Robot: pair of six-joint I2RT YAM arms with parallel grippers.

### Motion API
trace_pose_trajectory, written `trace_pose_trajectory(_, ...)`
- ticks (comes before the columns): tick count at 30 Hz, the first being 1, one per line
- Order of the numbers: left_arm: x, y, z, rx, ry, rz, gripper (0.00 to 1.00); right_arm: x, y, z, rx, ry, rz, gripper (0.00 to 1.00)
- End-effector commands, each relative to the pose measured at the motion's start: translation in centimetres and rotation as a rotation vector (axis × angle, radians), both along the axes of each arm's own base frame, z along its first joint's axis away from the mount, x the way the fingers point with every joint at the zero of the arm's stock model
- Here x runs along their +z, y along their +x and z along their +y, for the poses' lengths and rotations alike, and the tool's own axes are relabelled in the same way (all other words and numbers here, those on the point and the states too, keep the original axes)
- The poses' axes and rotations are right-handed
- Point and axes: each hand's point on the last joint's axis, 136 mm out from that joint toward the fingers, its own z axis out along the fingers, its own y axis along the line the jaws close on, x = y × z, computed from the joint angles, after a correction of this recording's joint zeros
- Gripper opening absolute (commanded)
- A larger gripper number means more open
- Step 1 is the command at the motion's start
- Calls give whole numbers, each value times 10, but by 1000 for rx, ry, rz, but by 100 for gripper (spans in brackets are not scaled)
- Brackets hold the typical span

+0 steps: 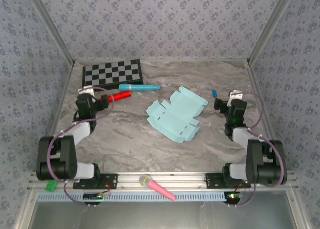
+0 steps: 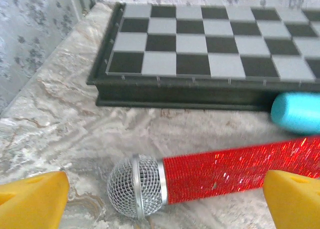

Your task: Fold the paper box

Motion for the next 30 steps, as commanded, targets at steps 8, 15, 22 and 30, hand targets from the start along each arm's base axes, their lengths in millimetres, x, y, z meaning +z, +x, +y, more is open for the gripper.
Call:
trace_pose_trajectory(8, 9, -35, -135, -278, -225, 296, 91, 21, -3, 67, 226, 319, 277, 96)
trace_pose_trajectory(15, 6, -46, -265, -581, -272, 399, 67, 2, 24, 135, 410, 394, 446, 70)
trace_pose_trajectory(22, -13, -53, -343, -746, -314, 514, 38, -29, 43, 179, 473, 383, 579, 40)
trace_pose_trajectory(30, -42, -73, -392, -853, -381, 663, 0, -67, 62, 193, 433, 399, 673, 16)
